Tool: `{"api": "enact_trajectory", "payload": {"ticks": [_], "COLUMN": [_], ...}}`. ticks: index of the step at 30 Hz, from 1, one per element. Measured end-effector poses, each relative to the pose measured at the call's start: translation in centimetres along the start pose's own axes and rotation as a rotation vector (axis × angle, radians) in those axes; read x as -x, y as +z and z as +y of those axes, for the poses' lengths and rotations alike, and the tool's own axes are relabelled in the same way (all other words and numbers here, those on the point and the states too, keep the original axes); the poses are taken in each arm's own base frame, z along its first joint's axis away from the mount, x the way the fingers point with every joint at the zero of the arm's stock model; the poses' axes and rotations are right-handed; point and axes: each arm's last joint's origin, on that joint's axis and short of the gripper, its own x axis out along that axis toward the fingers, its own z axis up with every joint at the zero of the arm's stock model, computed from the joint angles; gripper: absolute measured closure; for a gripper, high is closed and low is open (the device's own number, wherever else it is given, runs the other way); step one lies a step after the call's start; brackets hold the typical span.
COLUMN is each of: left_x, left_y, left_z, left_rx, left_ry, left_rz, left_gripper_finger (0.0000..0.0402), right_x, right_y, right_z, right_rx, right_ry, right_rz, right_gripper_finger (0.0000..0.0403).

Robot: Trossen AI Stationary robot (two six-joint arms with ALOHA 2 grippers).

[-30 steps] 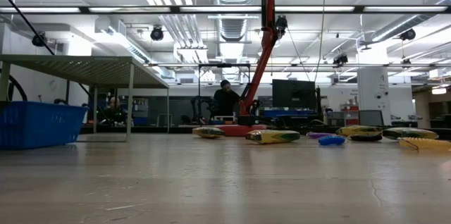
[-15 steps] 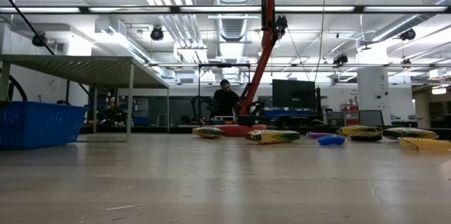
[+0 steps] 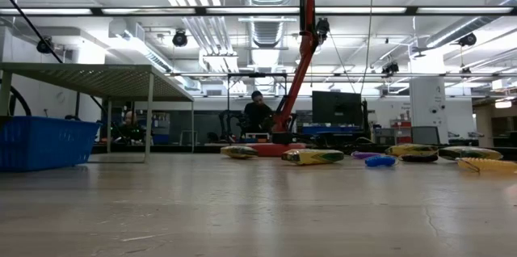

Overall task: Pick & Place Office Desk Supplies
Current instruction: Put the red rubber band into the yellow bin

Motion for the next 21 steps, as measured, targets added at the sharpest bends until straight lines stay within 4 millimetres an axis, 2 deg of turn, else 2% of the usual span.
{"api": "enact_trajectory", "payload": {"ticks": [4,11,15,21], "left_x": [0.0,0.0,0.0,0.0], "left_y": [0.0,0.0,0.0,0.0], "left_z": [0.0,0.0,0.0,0.0], "left_rx": [0.0,0.0,0.0,0.0], "left_ry": [0.0,0.0,0.0,0.0], "left_rz": [0.0,0.001,0.001,0.001], "left_gripper_finger": [0.0149,0.0149,0.0149,0.0149], "right_x": [-0.6,-1.8,-2.3,-2.1], "right_y": [-0.9,-2.1,-2.8,-3.6], "right_z": [0.3,0.0,-1.2,-3.6], "right_rx": [-0.105,-0.269,-0.33,-0.388], "right_ry": [0.016,-0.023,-0.13,-0.369], "right_rz": [0.082,0.127,0.179,0.407], "right_gripper_finger": [0.033,0.0331,0.0331,0.0332]}}
